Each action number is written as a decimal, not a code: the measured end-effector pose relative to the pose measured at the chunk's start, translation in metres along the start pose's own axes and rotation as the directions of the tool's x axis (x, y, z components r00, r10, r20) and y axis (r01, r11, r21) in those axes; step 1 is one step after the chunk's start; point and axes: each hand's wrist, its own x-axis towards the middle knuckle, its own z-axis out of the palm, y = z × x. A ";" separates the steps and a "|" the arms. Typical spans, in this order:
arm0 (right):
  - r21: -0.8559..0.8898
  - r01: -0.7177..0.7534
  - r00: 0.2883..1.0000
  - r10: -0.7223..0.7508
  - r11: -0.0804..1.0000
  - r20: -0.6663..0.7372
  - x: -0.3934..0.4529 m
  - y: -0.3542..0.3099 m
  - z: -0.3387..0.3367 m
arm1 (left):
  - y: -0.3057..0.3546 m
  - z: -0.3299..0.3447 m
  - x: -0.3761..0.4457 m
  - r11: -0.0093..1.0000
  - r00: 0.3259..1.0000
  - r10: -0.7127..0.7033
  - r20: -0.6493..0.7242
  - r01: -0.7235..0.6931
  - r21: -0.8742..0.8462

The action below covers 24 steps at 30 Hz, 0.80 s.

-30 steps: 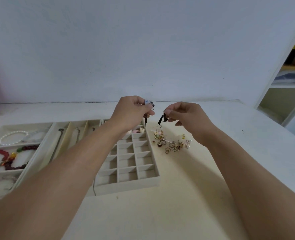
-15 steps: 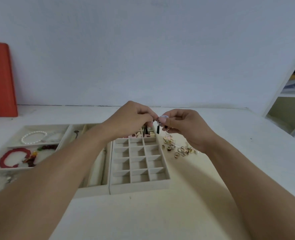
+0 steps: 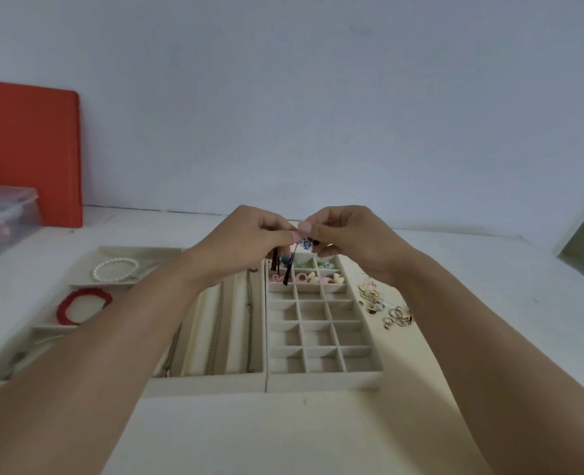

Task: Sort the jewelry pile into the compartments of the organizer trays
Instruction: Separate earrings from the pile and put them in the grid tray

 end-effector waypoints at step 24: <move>-0.251 0.017 1.000 -0.010 0.968 0.028 0.015 0.006 0.013 | -0.019 -0.017 0.006 0.974 0.999 -0.027 0.030 0.020 0.225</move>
